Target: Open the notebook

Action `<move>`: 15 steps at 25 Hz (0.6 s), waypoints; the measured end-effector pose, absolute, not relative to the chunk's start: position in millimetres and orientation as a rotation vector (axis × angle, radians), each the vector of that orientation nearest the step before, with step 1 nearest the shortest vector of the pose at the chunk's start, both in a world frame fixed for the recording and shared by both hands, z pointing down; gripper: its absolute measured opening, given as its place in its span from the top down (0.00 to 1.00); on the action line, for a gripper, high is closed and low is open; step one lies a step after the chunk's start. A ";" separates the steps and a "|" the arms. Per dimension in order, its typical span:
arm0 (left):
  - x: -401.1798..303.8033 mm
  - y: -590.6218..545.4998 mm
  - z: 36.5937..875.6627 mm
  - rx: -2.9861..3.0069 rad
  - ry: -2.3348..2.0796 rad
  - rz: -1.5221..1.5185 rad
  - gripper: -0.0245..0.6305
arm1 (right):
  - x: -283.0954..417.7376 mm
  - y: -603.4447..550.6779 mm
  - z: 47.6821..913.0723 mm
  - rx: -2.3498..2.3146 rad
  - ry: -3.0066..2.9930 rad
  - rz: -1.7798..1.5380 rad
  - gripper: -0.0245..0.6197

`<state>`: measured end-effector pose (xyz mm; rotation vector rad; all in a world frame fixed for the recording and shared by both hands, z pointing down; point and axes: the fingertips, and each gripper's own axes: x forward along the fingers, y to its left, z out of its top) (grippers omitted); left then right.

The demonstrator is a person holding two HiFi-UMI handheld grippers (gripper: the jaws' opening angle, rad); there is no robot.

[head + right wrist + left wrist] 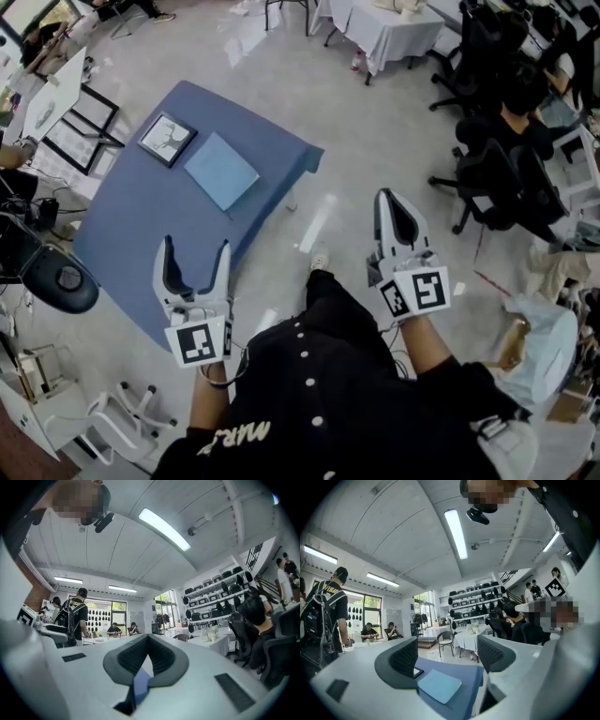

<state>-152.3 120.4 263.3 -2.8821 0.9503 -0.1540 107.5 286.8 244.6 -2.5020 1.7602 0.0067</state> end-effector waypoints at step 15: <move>2.5 19.9 257.5 -2.853 1.151 -0.161 0.38 | 290.7 178.5 242.9 -2.426 1.844 -0.020 0.95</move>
